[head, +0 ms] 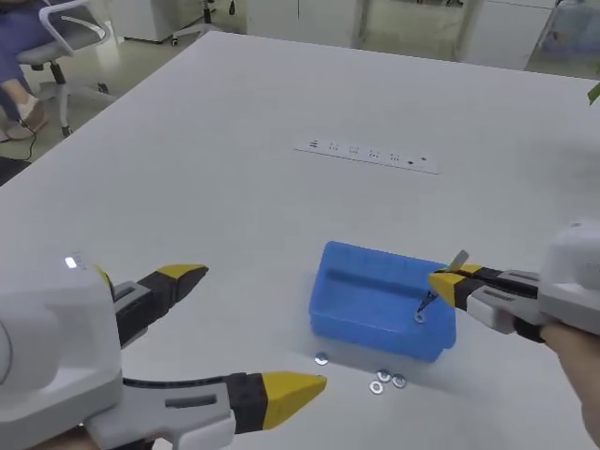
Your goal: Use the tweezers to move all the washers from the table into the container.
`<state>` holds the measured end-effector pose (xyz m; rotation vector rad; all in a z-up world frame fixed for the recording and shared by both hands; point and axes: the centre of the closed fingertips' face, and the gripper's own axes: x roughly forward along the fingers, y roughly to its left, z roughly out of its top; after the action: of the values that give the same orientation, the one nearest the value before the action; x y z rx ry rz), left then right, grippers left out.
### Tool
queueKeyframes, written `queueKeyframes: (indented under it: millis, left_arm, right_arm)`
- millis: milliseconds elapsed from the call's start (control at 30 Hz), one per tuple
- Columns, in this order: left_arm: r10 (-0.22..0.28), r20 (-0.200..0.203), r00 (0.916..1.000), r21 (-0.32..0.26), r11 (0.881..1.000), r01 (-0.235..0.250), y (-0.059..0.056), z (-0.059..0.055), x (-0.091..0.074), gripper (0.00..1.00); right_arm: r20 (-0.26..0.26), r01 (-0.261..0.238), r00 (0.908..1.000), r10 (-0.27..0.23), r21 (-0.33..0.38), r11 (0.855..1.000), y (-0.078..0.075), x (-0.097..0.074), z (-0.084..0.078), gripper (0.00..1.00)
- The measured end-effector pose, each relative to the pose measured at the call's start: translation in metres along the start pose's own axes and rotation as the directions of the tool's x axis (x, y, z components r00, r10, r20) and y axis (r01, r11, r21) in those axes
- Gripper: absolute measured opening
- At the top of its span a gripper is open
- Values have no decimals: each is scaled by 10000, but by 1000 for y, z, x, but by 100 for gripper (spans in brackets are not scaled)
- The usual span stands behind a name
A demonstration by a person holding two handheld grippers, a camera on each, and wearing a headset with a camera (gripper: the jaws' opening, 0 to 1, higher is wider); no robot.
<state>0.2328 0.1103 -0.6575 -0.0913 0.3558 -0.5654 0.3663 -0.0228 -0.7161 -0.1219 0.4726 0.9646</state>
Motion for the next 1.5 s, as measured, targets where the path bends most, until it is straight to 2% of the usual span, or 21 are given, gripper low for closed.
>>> queueKeyframes:
  millis: [267, 367, 467, 633, 767, 833, 1000, 1233, 1500]
  left_arm:
    - [-150, -25, 9999, 25, 9999, 150, -3, -1, 3, 97]
    - [-199, -71, 9998, 56, 9998, 199, -4, -2, 3, 97]
    - [-270, -71, 9996, 45, 9996, 270, -6, -2, 4, 97]
    - [-354, -130, 9993, 82, 9993, 355, -8, -2, 6, 96]
    - [-436, -185, 9989, 118, 9990, 439, -9, -2, 7, 96]
    - [-474, -206, 9987, 152, 9987, 477, -10, -2, 7, 96]
    - [-500, -233, 9985, 140, 9986, 503, -10, -3, 7, 96]
    - [-558, -321, 9979, 151, 9983, 563, -13, -5, 9, 96]
    - [-606, -411, 9973, 191, 9979, 614, -14, -6, 11, 96]
  right_arm:
    - [715, -449, 9965, 441, 88, 9990, 24, -21, 18, 2]
    - [779, -730, 9944, 713, 191, 9971, 35, -26, 18, 1]
    - [682, -1097, 9919, 1072, 346, 9934, 46, -27, 10, 1]
    - [427, -1332, 9906, 1303, 753, 9882, 53, -24, -10, 1]
    - [-149, -1305, 9911, 1325, 985, 9865, 53, -17, -34, 1]
    - [-245, -1274, 9911, 1308, 1086, 9859, 53, -14, -41, 2]
    - [-547, -1291, 9892, 1359, 1132, 9852, 51, -8, -51, 2]
    - [-663, -1270, 9887, 1342, 1033, 9865, 51, -5, -55, 2]
    - [-941, -1357, 9862, 1363, 130, 9907, 57, -3, -59, 2]
